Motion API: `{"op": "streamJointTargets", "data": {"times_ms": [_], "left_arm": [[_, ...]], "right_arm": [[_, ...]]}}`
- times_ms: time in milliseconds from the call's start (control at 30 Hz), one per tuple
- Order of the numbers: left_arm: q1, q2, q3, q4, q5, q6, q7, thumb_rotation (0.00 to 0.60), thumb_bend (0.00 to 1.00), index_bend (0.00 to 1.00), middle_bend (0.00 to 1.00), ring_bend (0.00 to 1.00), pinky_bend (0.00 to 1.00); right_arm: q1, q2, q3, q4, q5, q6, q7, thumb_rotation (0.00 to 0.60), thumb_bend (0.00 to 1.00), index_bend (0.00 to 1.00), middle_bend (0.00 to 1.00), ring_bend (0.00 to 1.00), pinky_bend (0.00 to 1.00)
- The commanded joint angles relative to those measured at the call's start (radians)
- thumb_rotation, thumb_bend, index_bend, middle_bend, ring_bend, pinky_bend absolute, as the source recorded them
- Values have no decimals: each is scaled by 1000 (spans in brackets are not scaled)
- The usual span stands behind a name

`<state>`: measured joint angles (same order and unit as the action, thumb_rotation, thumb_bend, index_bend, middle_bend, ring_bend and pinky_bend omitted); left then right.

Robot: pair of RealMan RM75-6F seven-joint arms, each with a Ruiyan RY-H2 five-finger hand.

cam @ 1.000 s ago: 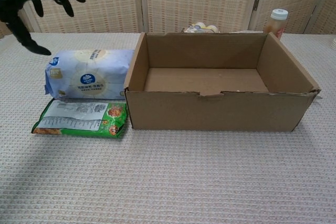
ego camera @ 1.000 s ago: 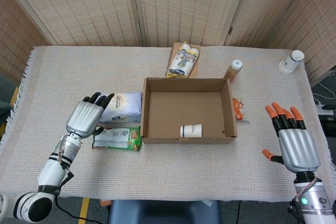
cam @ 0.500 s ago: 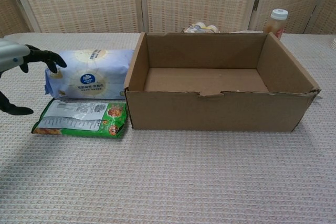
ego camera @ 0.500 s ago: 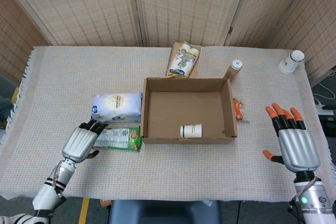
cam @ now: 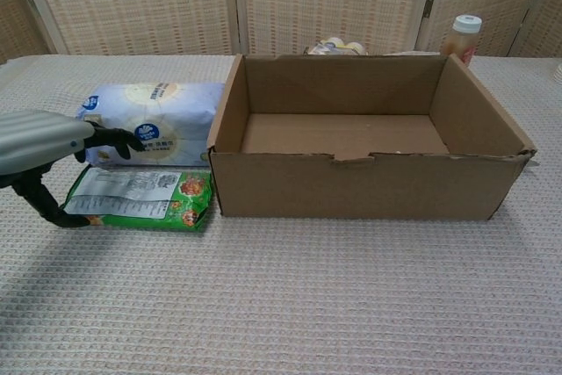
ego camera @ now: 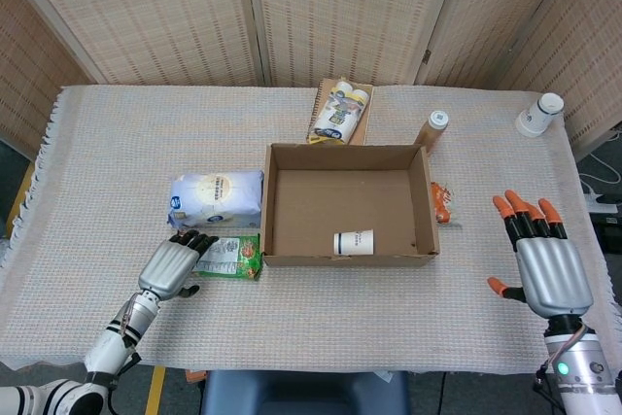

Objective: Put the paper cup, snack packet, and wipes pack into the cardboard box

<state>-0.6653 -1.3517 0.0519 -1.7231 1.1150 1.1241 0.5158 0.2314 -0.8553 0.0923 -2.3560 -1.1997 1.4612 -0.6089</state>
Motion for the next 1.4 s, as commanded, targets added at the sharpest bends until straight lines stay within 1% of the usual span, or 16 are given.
{"op": "streamJointTargets", "data": {"times_ms": [33,267,400,667,833,933,1133,1267,1400], "left_arm": [[-9,-10,-20,24,-23,-31,-8,600,184,117,159,115,307],[-13,-23,-39,61,-52,-62,-10,600,183,119,156,109,303],[-18,-56,-52,115,-87,-94,-8,600,183,126,157,109,302],[-15,-99,-64,183,-100,-118,-15,600,184,141,164,109,302],[-15,-116,-78,208,-96,-123,-23,600,184,157,185,124,308],[-16,-128,-85,223,-97,-130,-28,600,190,179,211,149,327],[-16,-157,-82,254,-95,-144,-21,600,206,295,338,257,424],[-11,-168,-85,262,-83,-133,-20,600,238,415,452,361,530],[1,-172,-93,265,-31,-86,-35,600,315,607,696,577,727]], "right_arm": [[0,-2,0,0,0,1,-2,600,74,23,0,0,0],[2,-3,1,0,8,2,-6,600,74,23,0,0,0],[4,-4,3,0,17,1,-10,600,74,23,0,0,0],[8,-3,4,0,30,-1,-11,600,74,23,0,0,0],[12,-4,6,0,40,-4,-12,600,74,22,0,0,0],[14,-4,6,0,44,-4,-14,600,74,22,0,0,0],[15,-3,7,0,45,-2,-11,600,74,23,0,0,0],[14,2,7,0,43,-2,-2,600,74,23,0,0,0],[14,6,7,0,43,-4,4,600,74,23,0,0,0]]}}
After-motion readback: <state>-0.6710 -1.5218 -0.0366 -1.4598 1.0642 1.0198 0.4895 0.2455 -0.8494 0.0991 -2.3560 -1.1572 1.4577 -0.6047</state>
